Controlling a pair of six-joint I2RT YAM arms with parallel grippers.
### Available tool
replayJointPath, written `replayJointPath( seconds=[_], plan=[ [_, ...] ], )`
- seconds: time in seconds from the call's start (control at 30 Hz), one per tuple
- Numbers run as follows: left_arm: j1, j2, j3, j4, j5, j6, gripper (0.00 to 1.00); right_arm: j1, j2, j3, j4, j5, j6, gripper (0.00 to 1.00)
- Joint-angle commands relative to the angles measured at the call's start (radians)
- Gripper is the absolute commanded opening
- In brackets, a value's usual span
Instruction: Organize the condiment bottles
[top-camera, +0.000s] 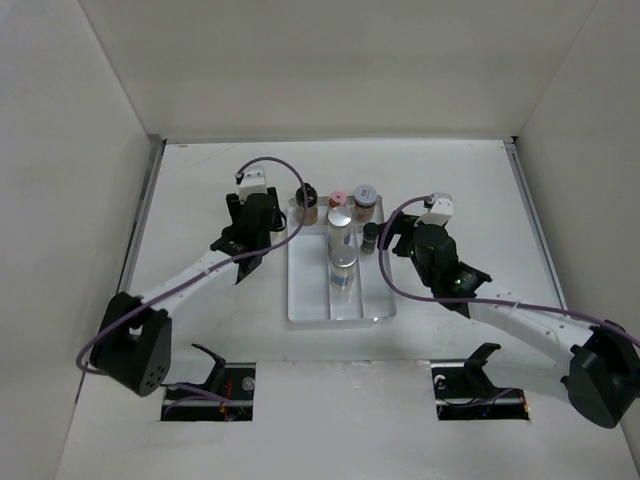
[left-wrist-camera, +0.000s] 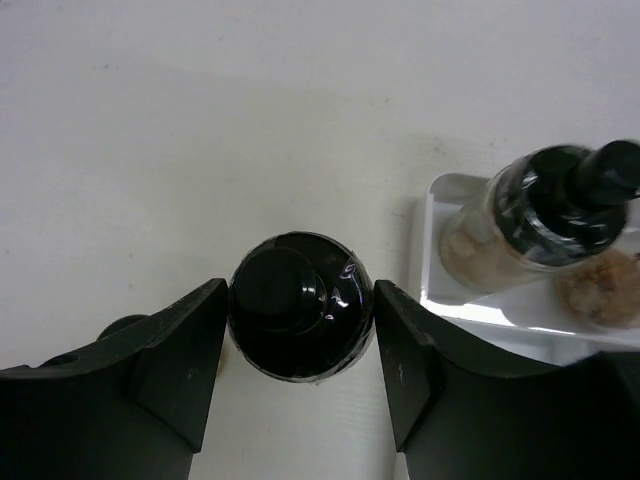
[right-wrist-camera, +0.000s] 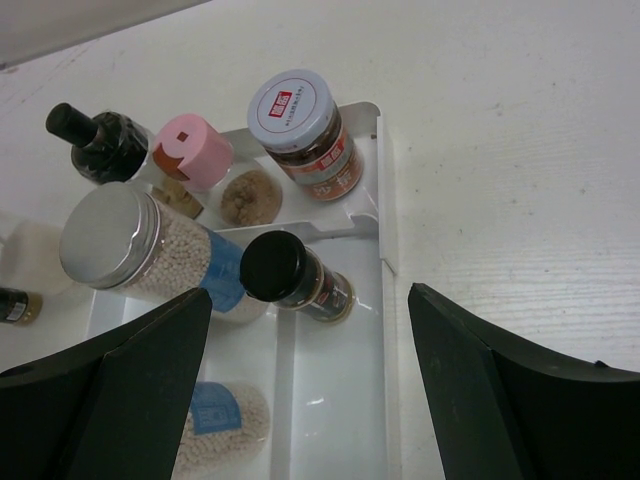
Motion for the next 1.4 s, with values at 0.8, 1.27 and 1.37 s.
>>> replayJointPath(
  seconds=[0.8, 1.27, 1.37],
  plan=[
    [-0.293, 0.135, 0.048, 0.213, -0.017, -0.025, 0.52, -0.009, -0.022, -0.006, 0.055, -0.008, 0.007, 0.91],
    [-0.289, -0.198, -0.105, 0.224, -0.169, -0.039, 0.79, -0.009, -0.04, -0.013, 0.07, -0.007, 0.007, 0.96],
    [-0.237, -0.293, -0.177, 0.2, -0.207, -0.068, 0.79, -0.003, -0.059, -0.03, 0.109, -0.005, -0.004, 0.87]
  ],
)
